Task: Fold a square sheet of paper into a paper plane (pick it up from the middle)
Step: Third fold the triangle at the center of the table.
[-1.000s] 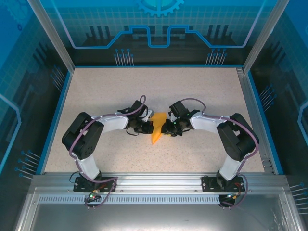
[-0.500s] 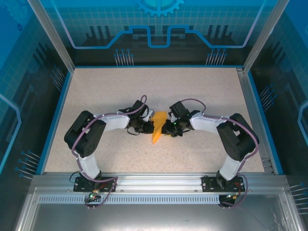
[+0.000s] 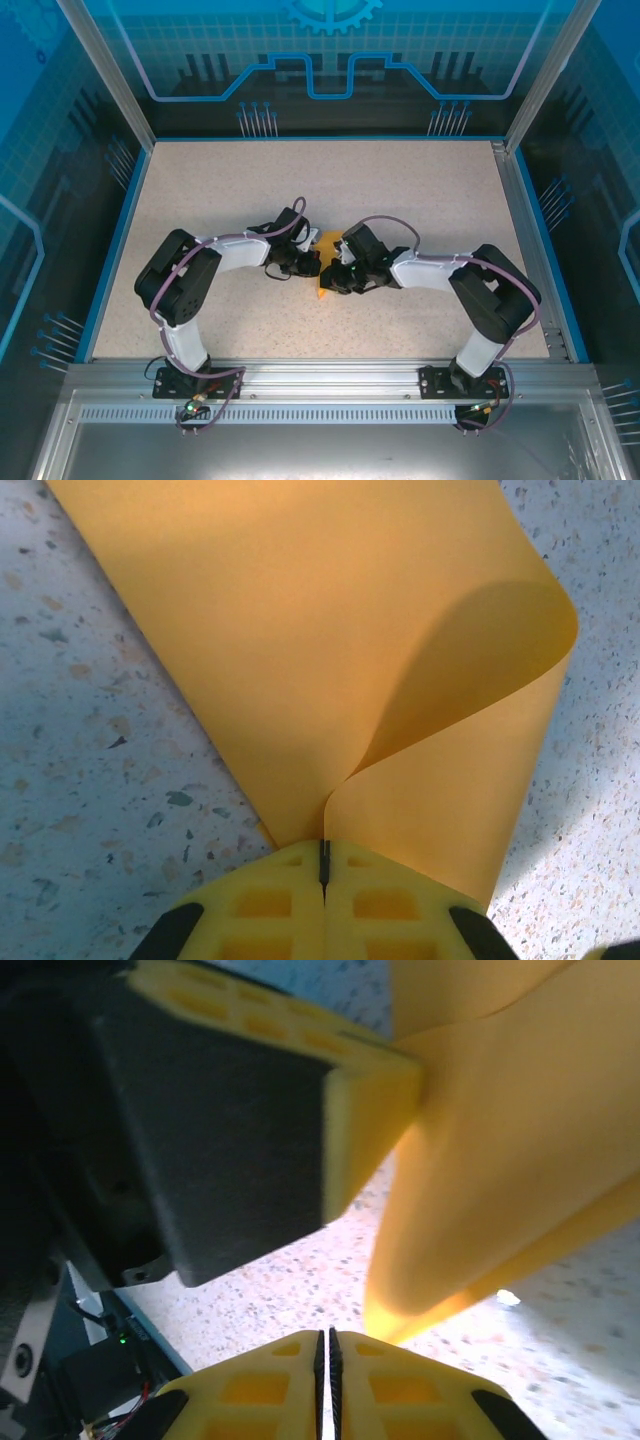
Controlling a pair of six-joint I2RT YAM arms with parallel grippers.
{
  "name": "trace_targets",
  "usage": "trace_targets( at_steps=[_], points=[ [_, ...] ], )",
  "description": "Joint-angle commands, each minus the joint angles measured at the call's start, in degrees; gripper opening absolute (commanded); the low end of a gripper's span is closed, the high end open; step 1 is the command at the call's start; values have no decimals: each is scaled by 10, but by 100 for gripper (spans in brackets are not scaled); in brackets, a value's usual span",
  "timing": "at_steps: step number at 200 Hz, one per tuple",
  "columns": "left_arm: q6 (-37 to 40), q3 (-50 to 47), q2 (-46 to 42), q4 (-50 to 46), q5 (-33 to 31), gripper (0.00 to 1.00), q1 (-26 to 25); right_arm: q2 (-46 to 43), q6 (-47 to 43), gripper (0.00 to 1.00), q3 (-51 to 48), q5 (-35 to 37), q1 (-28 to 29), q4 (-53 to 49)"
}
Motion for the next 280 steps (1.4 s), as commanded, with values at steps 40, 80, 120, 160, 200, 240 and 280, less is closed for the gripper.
trace_targets(
  at_steps=[40,80,120,160,200,240,280],
  points=[
    [18,5,15,-20,1,6,4,37,32,12,-22,-11,16,69],
    [18,7,19,-22,2,6,4,52,37,12,-26,-13,16,90],
    [20,12,22,-27,3,6,4,60,38,12,-29,-12,14,95],
    [21,12,23,-28,3,6,4,63,40,12,-35,-11,13,96],
    [21,11,25,-27,5,6,4,63,38,13,-32,-6,13,89],
    [20,12,25,-27,8,6,4,74,38,13,-33,-5,13,94],
    [19,13,22,-28,9,6,3,70,40,14,-36,-10,10,104]
  ],
)
